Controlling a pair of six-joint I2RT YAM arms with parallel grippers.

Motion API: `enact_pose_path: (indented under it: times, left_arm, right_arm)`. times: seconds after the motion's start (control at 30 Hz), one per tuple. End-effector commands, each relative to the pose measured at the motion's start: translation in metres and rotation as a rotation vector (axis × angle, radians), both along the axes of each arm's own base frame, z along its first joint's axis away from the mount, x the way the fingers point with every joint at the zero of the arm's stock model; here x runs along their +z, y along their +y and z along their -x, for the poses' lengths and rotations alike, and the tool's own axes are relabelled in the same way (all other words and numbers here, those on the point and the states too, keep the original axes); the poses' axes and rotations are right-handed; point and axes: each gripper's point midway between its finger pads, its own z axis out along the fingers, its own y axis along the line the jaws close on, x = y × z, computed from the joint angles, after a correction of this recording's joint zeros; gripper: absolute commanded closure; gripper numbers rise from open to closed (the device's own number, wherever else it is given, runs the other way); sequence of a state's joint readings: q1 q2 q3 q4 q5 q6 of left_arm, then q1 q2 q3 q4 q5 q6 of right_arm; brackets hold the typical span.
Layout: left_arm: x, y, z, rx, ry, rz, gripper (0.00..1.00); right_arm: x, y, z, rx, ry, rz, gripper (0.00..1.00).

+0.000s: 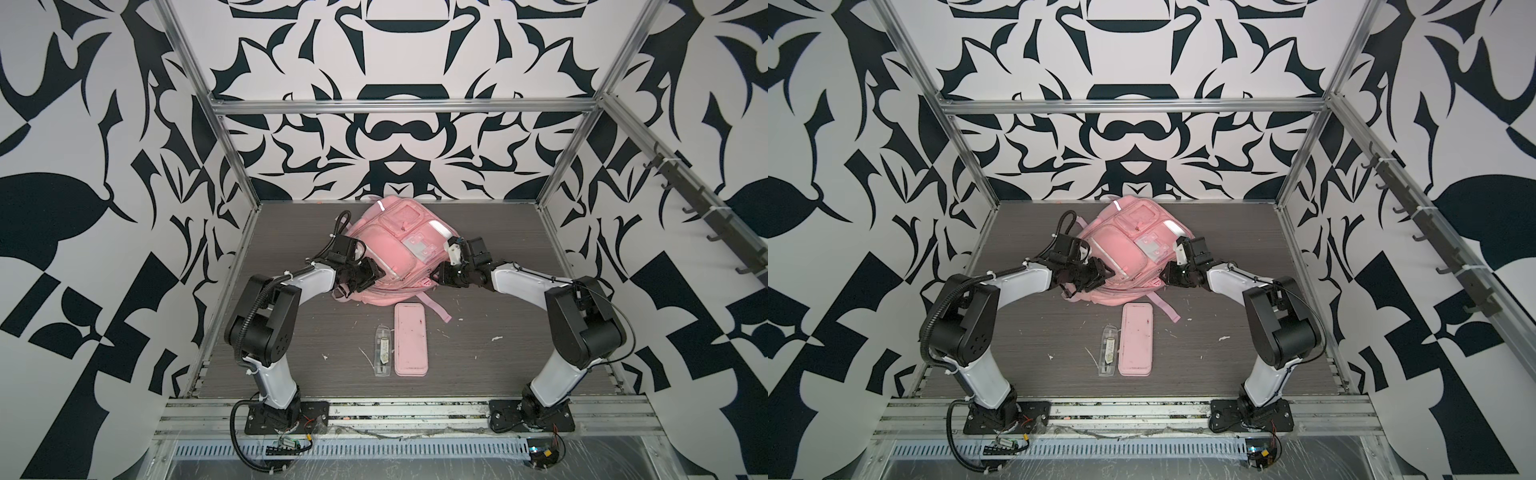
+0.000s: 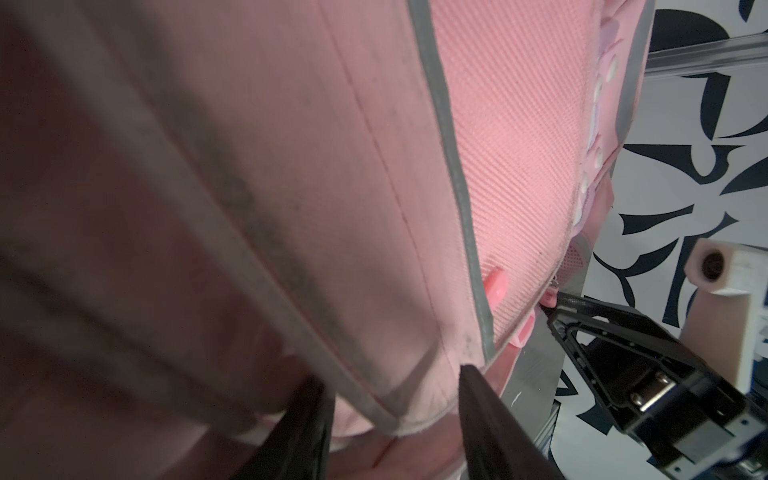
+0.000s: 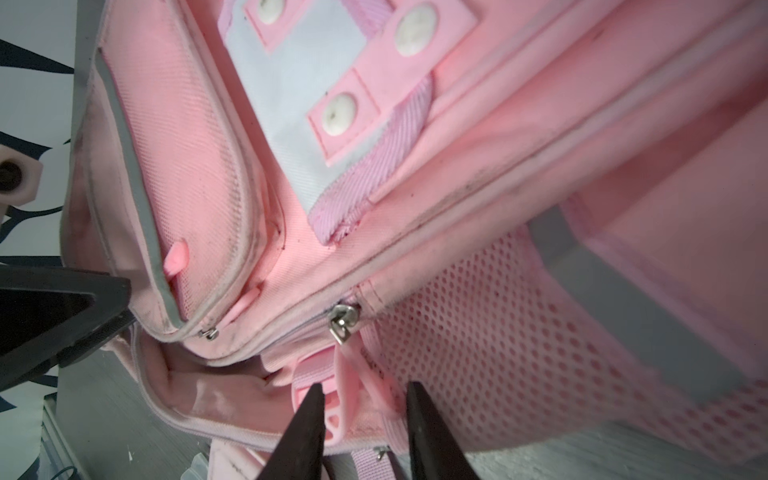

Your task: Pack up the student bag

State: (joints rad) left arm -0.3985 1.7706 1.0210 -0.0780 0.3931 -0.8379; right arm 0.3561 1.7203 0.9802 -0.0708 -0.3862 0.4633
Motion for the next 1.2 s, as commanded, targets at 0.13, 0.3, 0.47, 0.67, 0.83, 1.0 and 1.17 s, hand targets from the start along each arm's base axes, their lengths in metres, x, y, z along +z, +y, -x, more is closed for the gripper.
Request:
enact_pose_path:
  times: [0.13, 0.3, 0.47, 0.67, 0.83, 1.0, 1.17]
  left_arm:
    - [-0.025, 0.006, 0.014, 0.008, 0.092, -0.031, 0.48]
    - [-0.026, 0.008, 0.017, 0.010, 0.095, -0.035, 0.48]
    - [-0.027, 0.009, 0.019, 0.011, 0.097, -0.035, 0.49]
    - [-0.027, 0.009, 0.019, 0.012, 0.096, -0.033, 0.50]
    - [-0.025, 0.006, 0.016, 0.012, 0.093, -0.023, 0.53]
    - [-0.021, 0.004, 0.012, 0.013, 0.087, -0.017, 0.54]
    - [-0.020, 0.004, 0.012, 0.013, 0.085, -0.017, 0.54]
  right_arm:
    - [-0.009, 0.003, 0.005, 0.028, 0.018, 0.013, 0.65]
    - [-0.009, 0.005, -0.003, 0.021, 0.007, 0.006, 0.69]
    - [-0.007, 0.006, -0.007, 0.014, -0.002, 0.005, 0.76]
    - [0.002, 0.005, -0.002, 0.011, -0.016, -0.008, 0.86]
    - [0.018, 0.003, 0.005, 0.011, -0.041, -0.020, 0.93]
    - [0.032, 0.003, 0.011, 0.015, -0.065, -0.017, 0.95]
    - [0.036, -0.006, 0.012, -0.003, -0.078, 0.043, 0.97]
